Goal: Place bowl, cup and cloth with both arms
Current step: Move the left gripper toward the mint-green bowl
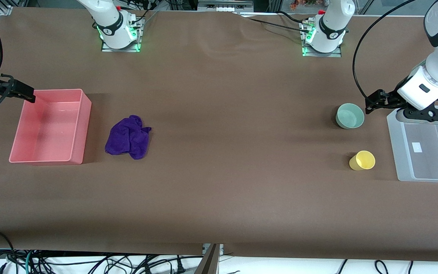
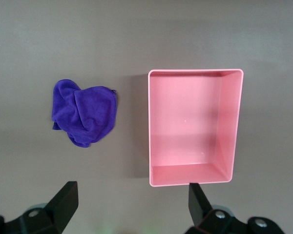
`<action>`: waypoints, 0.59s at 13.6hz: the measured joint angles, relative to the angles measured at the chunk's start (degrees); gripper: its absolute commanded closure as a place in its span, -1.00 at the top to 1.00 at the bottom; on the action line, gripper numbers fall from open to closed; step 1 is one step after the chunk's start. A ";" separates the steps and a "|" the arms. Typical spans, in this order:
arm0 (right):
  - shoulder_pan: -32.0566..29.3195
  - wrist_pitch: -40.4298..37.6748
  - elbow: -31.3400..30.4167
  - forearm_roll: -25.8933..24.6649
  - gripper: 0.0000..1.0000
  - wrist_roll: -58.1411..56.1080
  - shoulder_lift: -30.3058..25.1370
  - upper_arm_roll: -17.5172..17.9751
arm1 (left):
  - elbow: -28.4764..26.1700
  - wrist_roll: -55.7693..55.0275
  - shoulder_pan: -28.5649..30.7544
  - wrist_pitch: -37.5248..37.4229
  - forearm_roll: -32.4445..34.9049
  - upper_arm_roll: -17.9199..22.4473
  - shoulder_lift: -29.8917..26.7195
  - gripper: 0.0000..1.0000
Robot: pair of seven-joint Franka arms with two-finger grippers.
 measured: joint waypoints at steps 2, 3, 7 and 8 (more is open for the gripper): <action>0.17 0.21 0.04 0.00 1.00 0.00 0.13 0.18 | 0.00 0.00 0.00 0.00 0.00 -0.01 0.00 1.00; 0.41 0.24 0.21 0.00 1.00 0.00 0.28 0.21 | 0.00 0.00 0.00 -0.01 0.00 -0.01 0.00 1.00; 0.71 0.47 0.43 0.00 1.00 0.00 0.62 0.22 | 0.00 0.00 0.00 -0.27 0.00 -0.01 0.00 1.00; 0.71 0.50 0.44 0.00 1.00 0.00 0.62 0.22 | 0.00 0.00 0.00 -0.66 0.00 -0.01 0.01 1.00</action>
